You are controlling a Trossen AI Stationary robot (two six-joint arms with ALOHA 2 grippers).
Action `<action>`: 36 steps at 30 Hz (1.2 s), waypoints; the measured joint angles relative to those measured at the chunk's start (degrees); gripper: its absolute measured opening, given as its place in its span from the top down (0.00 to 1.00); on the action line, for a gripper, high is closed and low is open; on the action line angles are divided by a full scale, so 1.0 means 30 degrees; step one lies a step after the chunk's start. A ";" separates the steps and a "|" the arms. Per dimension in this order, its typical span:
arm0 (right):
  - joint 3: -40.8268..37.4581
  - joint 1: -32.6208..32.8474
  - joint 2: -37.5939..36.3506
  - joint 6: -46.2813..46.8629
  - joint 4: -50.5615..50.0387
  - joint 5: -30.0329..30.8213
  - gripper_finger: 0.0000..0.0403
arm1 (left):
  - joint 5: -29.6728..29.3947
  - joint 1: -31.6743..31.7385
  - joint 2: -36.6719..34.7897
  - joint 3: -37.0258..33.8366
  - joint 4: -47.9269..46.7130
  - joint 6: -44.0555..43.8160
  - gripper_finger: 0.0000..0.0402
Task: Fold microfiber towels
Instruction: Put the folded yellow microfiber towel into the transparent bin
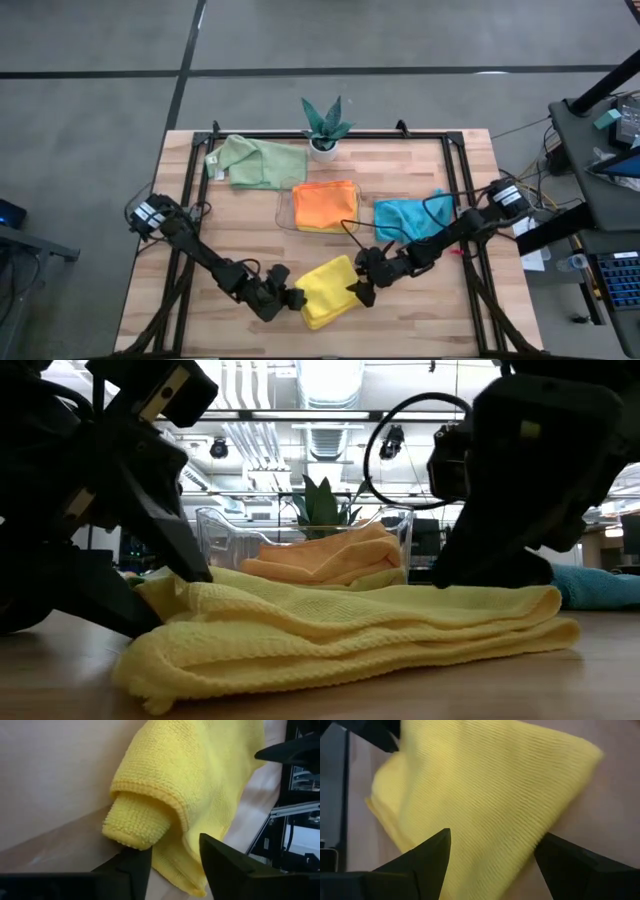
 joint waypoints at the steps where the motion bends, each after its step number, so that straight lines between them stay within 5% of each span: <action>1: 0.0183 0.0000 0.0204 -0.0022 0.0094 -0.0015 0.34 | 0.0000 0.0000 0.0001 0.0000 -0.0009 0.0070 0.65; 8: 0.1178 -0.0019 0.0883 -0.0821 0.0261 -0.0491 0.41 | -0.0246 0.0000 0.0037 0.0044 -0.0015 0.0805 0.84; 16: 0.1429 -0.0054 0.0902 -0.1243 0.0358 -0.0311 0.64 | -0.0825 0.0068 -0.0110 -0.0040 -0.0066 0.1502 0.99; 23: 0.1429 0.0291 0.0902 -0.2367 0.0368 0.1416 0.94 | -0.0693 0.0151 -0.1030 -0.0160 -0.0369 0.1666 0.91; 36: 0.1093 0.0503 0.0902 -0.2353 0.0673 0.2321 0.97 | 0.3241 -0.0239 -0.2709 -0.0705 -0.0173 -0.0724 0.57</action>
